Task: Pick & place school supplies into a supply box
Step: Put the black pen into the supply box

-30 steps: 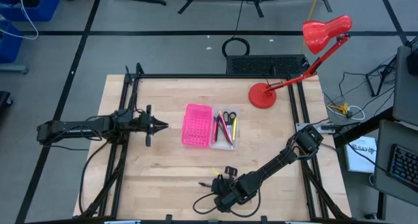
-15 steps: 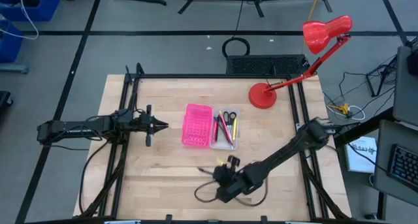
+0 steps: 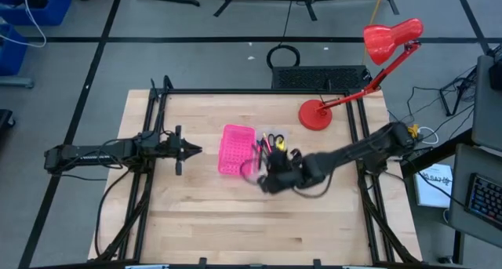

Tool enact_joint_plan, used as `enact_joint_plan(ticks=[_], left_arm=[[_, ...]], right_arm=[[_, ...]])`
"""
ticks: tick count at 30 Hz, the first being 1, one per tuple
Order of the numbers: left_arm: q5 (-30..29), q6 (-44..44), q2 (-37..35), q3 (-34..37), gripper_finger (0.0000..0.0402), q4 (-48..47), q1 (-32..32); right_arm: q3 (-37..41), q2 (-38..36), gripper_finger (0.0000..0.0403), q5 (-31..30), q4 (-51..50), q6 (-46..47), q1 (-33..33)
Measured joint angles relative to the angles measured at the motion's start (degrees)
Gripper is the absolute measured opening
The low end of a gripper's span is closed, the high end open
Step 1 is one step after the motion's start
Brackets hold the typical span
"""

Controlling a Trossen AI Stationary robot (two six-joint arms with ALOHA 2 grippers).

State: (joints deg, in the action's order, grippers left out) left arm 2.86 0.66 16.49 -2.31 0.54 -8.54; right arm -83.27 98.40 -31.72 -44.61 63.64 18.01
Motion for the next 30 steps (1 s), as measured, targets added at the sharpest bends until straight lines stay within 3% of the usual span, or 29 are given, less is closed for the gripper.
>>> enact_joint_plan(ticks=[4,10,12,15,22,30], left_arm=[[-0.44,1.0,-0.01,0.0,0.0049,-0.08,0.0],[-0.47,0.5,-0.02,0.0,0.0049,-0.68,0.0],[-0.54,-0.15,0.0,0.0,0.0049,-0.97,0.0],[-1.58,-0.57,-0.01,0.0,0.0049,-1.25,0.02],[-6.07,-0.54,-0.02,0.0,0.0049,-0.26,0.0],[-6.42,-0.35,-0.02,0.0,0.0049,0.09,0.0]], right_arm=[[9.65,-2.36,0.0032,-1.22,4.55,11.4,-5.17],[25.77,-3.33,0.0024,4.61,33.52,15.01,-9.66],[28.8,-3.14,0.0024,5.02,38.97,15.12,-10.6],[30.37,-3.2,0.0024,5.18,40.41,15.28,-12.08],[31.37,-1.59,0.0024,12.1,39.44,17.59,-13.97],[31.21,-1.5,0.0033,12.7,39.9,17.59,-14.68]])
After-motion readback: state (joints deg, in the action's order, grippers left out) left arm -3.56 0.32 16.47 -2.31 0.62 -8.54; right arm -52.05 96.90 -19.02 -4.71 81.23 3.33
